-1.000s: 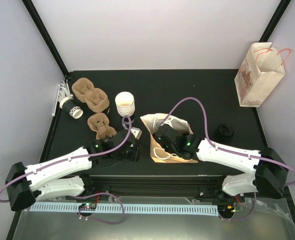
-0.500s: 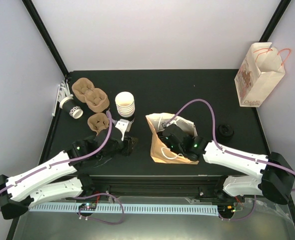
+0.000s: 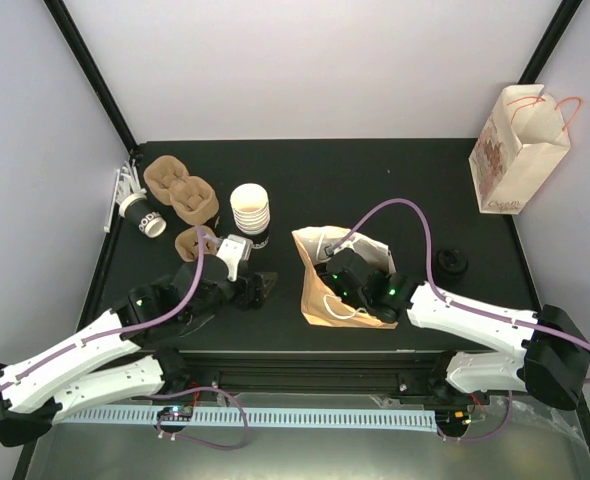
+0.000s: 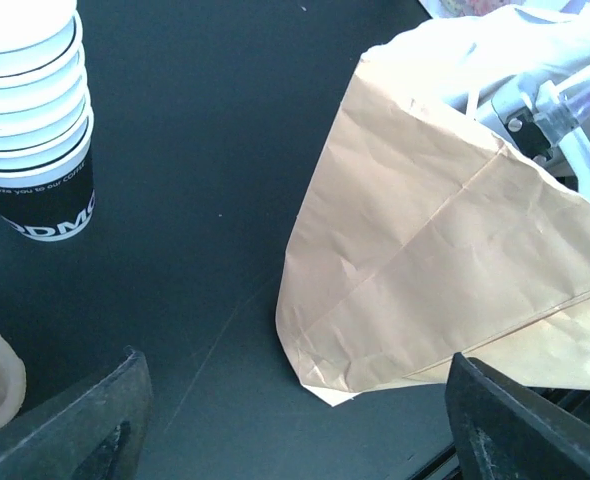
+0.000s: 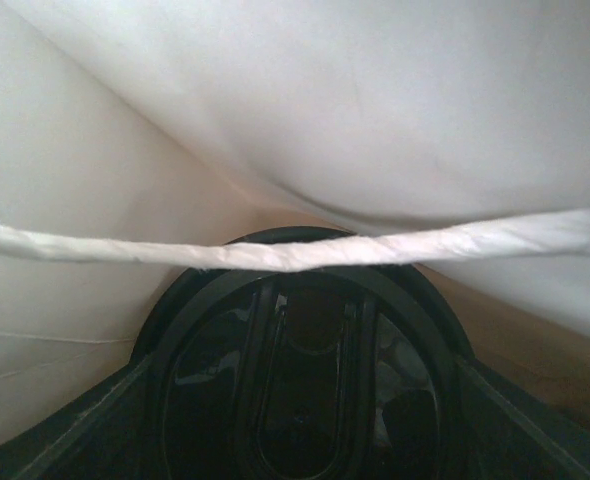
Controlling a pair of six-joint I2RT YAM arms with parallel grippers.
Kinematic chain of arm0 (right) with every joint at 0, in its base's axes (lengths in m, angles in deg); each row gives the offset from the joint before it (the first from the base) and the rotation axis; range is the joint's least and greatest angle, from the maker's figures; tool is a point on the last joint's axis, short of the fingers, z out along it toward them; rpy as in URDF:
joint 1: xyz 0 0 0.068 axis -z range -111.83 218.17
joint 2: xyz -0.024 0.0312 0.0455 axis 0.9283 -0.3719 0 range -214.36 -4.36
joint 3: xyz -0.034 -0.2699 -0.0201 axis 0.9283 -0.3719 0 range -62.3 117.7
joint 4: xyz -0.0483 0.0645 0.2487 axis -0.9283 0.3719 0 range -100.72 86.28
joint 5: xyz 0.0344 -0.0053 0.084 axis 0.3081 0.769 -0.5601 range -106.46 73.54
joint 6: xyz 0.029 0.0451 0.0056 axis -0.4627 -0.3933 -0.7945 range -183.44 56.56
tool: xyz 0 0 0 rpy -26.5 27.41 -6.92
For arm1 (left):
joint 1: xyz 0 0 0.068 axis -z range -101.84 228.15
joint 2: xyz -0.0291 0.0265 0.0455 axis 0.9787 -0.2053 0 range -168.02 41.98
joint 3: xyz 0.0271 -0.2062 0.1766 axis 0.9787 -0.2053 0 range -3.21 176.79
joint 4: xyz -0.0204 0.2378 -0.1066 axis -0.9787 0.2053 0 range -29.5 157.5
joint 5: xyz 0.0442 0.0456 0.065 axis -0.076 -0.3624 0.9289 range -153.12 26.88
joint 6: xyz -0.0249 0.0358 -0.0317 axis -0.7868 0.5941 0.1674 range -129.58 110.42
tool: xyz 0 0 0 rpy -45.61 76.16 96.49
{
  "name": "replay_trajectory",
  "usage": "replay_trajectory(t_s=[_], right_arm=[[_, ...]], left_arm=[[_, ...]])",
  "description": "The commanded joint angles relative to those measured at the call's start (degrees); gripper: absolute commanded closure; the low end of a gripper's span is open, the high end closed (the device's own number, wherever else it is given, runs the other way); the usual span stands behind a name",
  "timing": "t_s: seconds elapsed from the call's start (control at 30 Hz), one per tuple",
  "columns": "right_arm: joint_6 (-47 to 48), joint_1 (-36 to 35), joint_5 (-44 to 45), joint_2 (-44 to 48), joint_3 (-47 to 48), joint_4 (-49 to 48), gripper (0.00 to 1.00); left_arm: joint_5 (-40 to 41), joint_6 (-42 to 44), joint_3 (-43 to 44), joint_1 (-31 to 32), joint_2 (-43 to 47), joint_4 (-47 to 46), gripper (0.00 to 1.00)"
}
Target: Pack the takeout coffee
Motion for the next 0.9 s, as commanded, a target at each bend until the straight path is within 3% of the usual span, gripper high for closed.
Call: replay_trajectory(t_s=[0.0,0.2,0.6,0.87], right_arm=[[-2.73,-0.38,-9.39,-5.44,-6.80,16.21,0.57],[-2.64,-0.38,-9.47,-5.61,-6.61,16.24,0.57],[-3.95,-0.38,-12.00,-6.45,-10.11,12.71,0.58],[-2.75,-0.38,-7.57,-3.21,-5.08,18.57,0.57]], left_arm=[[1.58,1.56,1.56,-0.51,1.08,-0.97,0.14],[0.32,3.15,2.26,-0.86,0.67,-1.88,0.01],[-2.41,5.34,3.11,-1.84,-2.58,-4.06,0.01],[-3.14,5.99,3.50,-2.02,-2.93,-4.82,0.01]])
